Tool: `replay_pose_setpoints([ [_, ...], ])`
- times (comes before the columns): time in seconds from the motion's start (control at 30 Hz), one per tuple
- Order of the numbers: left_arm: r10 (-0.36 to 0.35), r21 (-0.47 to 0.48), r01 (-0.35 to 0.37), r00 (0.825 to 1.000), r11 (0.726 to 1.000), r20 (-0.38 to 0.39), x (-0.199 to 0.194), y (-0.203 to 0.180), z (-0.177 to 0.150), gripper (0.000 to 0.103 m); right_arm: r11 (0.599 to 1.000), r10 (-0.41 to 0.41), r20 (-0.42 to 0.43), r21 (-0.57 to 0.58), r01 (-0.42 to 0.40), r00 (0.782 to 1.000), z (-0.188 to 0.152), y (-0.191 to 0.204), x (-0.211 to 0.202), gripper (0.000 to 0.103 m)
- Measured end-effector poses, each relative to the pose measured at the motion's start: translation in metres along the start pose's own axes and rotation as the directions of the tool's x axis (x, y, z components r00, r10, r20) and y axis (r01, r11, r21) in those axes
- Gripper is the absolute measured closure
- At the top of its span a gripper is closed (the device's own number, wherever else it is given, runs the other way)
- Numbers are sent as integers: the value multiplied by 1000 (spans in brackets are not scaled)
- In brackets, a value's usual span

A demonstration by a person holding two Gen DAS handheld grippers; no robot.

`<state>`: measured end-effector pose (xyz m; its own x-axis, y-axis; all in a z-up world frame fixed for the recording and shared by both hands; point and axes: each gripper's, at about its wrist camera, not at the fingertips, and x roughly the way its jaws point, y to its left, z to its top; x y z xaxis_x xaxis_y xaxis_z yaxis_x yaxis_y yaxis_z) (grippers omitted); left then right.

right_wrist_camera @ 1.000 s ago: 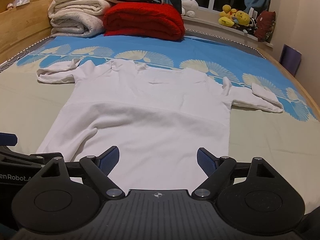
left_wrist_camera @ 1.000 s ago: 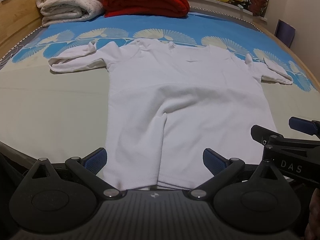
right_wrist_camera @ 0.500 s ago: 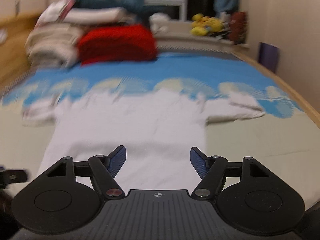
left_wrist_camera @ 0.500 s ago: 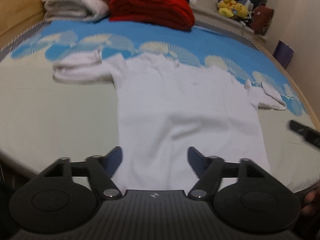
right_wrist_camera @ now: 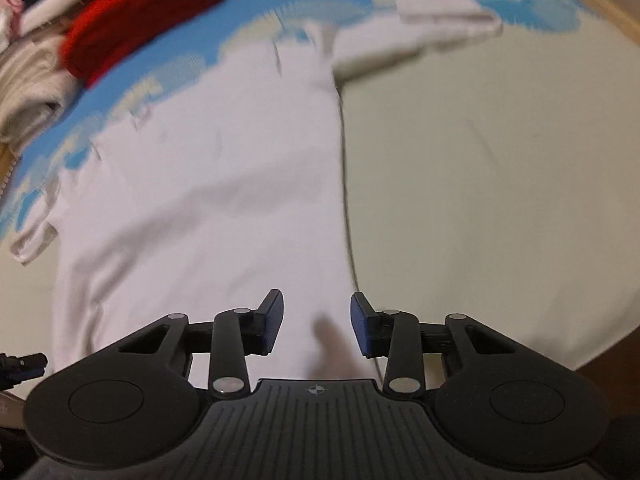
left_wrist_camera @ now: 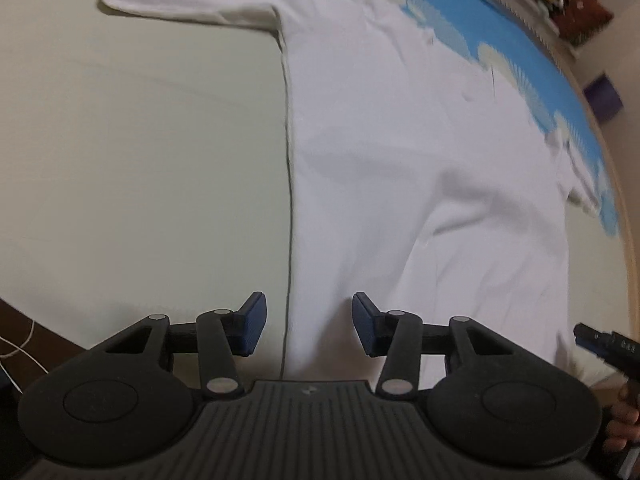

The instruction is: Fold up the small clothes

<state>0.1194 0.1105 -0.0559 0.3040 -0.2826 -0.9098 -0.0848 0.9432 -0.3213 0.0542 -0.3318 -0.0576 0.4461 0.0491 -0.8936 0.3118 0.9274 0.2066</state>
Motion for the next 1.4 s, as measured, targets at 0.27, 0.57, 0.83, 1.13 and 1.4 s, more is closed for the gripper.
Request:
replay_pose_setpoints([
  [0.27, 104, 130, -105, 994, 986, 19, 7, -16, 1, 85, 993, -36, -84, -118, 26, 996, -8, 24, 18, 98],
  [0.57, 93, 155, -114, 986, 981, 137, -19, -4, -6, 102, 993, -117, 17, 18, 117, 993, 3, -21, -9, 99],
  [0.83, 94, 182, -96, 995, 979, 21, 4, -9, -5, 81, 994, -110, -38, -30, 109, 993, 0, -1, -1, 69],
  [1.13, 209, 231, -211, 977, 950, 36, 9, -12, -7, 99, 989, -121, -32, -93, 118, 992, -2, 15, 6, 96],
  [1.4, 101, 285, -137, 985, 949, 137, -4, -29, -7, 97, 978, -146, 234, -111, 176, 961, -13, 20, -44, 60],
])
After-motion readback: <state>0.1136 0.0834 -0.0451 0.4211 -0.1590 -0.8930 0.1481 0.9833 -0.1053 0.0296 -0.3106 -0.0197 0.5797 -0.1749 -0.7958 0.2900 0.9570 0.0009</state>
